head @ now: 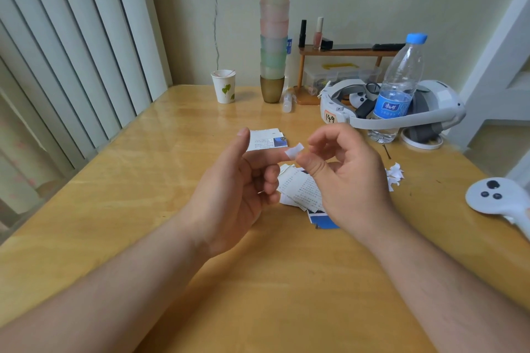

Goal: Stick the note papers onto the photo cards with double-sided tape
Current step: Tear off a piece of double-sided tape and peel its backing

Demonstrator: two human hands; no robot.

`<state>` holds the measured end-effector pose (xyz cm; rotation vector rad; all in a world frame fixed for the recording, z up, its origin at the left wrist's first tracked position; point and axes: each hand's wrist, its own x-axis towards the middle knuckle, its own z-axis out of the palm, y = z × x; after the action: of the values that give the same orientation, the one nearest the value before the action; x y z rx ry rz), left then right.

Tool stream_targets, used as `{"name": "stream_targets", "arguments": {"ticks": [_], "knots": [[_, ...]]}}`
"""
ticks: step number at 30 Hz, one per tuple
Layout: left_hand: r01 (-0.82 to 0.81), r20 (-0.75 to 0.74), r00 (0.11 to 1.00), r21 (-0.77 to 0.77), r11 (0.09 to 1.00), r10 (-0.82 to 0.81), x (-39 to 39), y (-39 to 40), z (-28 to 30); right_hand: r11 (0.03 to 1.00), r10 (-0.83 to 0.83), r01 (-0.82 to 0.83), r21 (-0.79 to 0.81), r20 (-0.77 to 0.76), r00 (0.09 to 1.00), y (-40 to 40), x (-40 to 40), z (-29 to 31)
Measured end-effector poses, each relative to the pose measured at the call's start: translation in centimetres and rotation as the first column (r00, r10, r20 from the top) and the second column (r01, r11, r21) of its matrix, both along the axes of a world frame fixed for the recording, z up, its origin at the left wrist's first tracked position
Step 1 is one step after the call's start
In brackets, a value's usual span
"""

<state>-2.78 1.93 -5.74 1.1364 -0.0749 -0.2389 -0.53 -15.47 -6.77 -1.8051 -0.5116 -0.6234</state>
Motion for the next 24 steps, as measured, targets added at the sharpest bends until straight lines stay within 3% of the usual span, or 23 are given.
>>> {"name": "stream_targets", "arguments": {"ticks": [3, 10, 14, 18, 24], "knots": [[0.007, -0.057, 0.998, -0.071, 0.997, -0.011, 0.1, 0.1, 0.2, 0.993, -0.028, 0.044, -0.106, 0.153, 0.988, 0.0, -0.1, 0.0], [0.029, -0.003, 1.000, -0.015, 0.999, -0.029, -0.1, 0.2, 0.0, 0.985, -0.068, 0.090, -0.149, 0.145, 0.987, -0.4, 0.0, -0.3], [-0.032, 0.173, 0.985, 0.211, 0.977, -0.005, -0.2, 0.1, -0.8, 0.978, -0.128, 0.144, -0.150, 0.111, 0.986, -0.1, 0.0, -0.5], [-0.117, 0.388, 0.916, 0.496, 0.860, -0.100, -0.5, 0.3, -1.6, 0.970, -0.175, 0.189, -0.156, 0.099, 0.980, 0.0, 0.0, -0.5], [-0.225, 0.497, 0.855, 0.612, 0.758, -0.147, -0.8, 0.4, -1.7, 0.960, -0.235, 0.245, -0.137, 0.087, 0.968, 0.1, -0.1, -0.4]]}}
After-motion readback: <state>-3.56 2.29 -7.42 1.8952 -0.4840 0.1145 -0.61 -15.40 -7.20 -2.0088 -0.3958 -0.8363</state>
